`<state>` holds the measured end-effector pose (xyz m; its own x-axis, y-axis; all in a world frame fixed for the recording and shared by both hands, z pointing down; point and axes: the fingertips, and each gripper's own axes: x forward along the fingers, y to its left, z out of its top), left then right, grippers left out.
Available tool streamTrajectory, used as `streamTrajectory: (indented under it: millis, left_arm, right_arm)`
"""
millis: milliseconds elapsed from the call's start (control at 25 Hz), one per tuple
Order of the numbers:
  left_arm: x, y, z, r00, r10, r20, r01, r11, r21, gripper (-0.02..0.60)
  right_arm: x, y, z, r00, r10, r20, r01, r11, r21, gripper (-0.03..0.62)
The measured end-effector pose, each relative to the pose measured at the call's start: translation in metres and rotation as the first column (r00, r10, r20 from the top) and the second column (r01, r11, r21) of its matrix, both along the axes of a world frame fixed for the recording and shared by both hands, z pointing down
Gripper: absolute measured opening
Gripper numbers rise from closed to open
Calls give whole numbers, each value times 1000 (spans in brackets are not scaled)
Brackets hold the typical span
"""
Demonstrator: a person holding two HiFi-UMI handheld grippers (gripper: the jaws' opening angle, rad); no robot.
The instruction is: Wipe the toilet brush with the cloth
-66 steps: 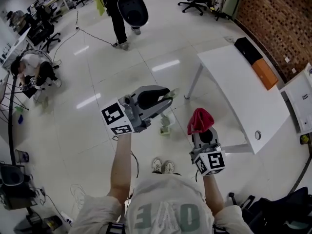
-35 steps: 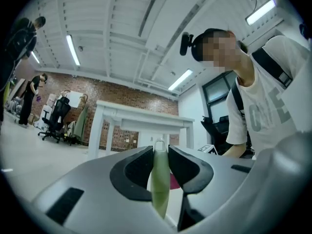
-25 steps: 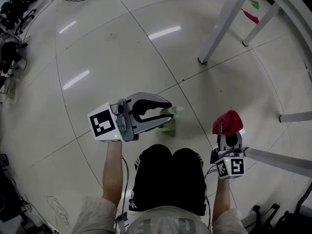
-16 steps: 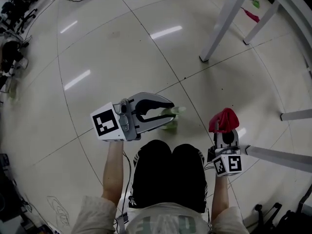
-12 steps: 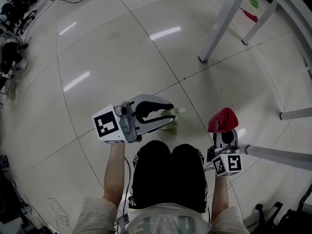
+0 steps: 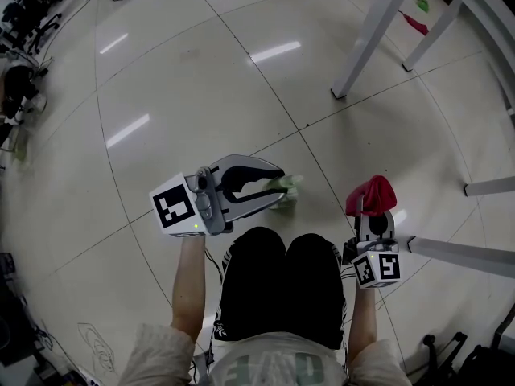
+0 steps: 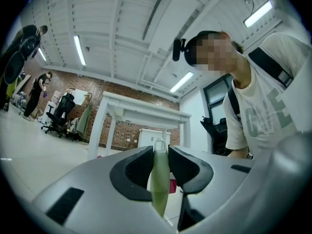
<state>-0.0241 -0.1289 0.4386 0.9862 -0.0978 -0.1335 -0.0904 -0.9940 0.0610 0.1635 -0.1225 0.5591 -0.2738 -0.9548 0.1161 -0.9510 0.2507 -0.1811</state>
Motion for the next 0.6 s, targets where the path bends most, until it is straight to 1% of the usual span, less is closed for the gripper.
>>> streamTrajectory:
  millis: [80,280,400,480,600]
  left_arm:
    - [2,-2,8,1000,1,10,-1,1000,0,104]
    - [8,-6,26,1000,13,-3,-13,1000,-27,104]
    - [15,-6,35,1000,23,7,-23,999,-33,104]
    - [17,-9,46,1000,21,22,-20,998,-52,104]
    - [17,-14,67,1000,5,29,-2,995,-104,104]
  right_arm:
    - [0,1,-1,1000,1,2,-1,1000,7,31]
    - [0,3,0,1000,-6,0,6,1000,16,31]
    - [3,0,3,1000,-18,-9,18,1000,16,31]
    - [4,-2,5,1000,-24,-12,24,1000,13,31]
    - [6,-4,7,999,-29,-29,29,1000,9,31]
